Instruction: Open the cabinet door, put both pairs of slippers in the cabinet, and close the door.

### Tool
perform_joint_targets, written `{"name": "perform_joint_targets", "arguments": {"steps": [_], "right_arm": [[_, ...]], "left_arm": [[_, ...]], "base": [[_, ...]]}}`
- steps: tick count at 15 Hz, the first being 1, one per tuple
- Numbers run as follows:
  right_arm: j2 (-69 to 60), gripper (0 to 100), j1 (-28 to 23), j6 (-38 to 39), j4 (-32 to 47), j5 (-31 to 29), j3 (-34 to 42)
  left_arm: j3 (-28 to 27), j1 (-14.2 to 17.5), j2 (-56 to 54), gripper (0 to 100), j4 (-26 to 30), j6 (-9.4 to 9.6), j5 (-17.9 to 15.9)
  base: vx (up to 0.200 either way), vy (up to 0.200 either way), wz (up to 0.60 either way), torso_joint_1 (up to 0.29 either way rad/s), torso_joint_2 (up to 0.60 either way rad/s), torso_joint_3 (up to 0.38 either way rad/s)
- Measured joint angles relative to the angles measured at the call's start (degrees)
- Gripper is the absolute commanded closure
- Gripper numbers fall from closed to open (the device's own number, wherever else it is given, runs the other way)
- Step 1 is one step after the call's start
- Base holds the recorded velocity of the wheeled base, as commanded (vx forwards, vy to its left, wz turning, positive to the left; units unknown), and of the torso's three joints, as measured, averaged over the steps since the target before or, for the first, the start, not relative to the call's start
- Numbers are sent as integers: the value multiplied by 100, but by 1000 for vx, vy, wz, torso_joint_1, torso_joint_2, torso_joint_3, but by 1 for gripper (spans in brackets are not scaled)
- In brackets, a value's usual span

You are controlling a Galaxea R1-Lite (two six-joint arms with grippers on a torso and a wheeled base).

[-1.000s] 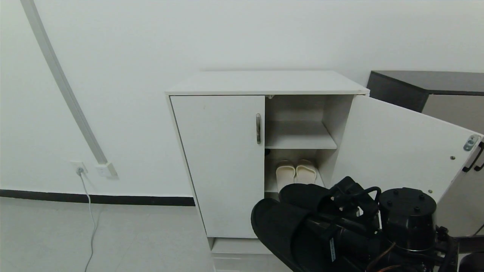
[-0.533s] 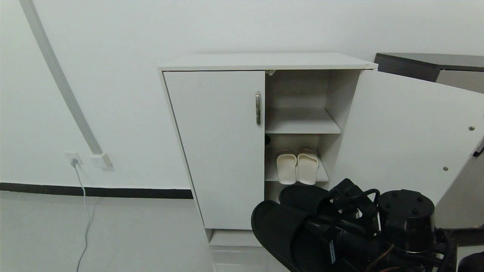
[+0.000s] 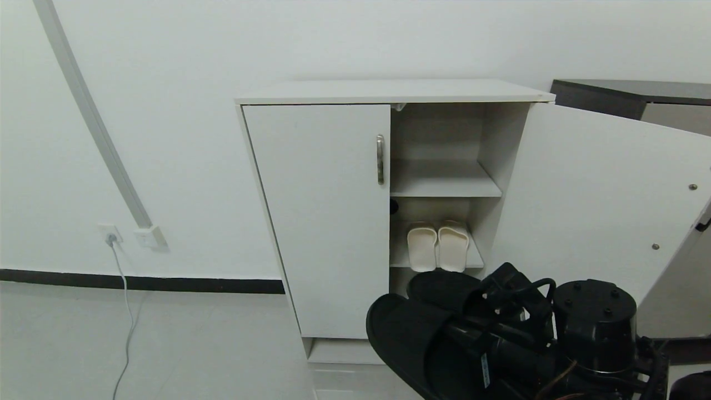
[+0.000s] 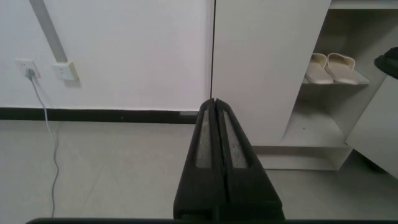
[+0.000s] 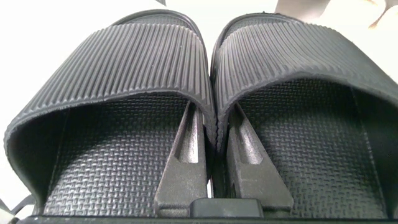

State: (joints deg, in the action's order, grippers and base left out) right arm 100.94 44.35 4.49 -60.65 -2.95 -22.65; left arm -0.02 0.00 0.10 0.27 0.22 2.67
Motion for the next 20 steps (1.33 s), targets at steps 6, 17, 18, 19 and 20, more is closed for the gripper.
{"name": "perform_joint_targets", "arguments": {"steps": [6, 17, 18, 19, 20], "right_arm": [[324, 100, 162, -107, -173, -1724, -397], [1202, 100, 557, 1429, 3871, -4246, -4493], [1235, 100, 510, 1420, 3969, -4292, -4780], [1284, 100, 444, 1328, 4009, -4372, -5033], [1336, 100, 366, 1209, 4018, -4429, -5219]], "left_arm": [[2, -2, 0, 100, 9, -6, 4], [2, 0, 0, 100, 6, -6, 4], [2, 0, 0, 100, 6, -6, 4], [2, 0, 0, 100, 9, -4, 4], [2, 0, 0, 100, 6, -6, 1]], "base": [[0, -33, 0, 2, 8, 4], [0, 0, 0, 0, 0, 0], [0, 0, 0, 0, 0, 0], [0, 0, 0, 0, 0, 0], [0, 0, 0, 0, 0, 0]]}}
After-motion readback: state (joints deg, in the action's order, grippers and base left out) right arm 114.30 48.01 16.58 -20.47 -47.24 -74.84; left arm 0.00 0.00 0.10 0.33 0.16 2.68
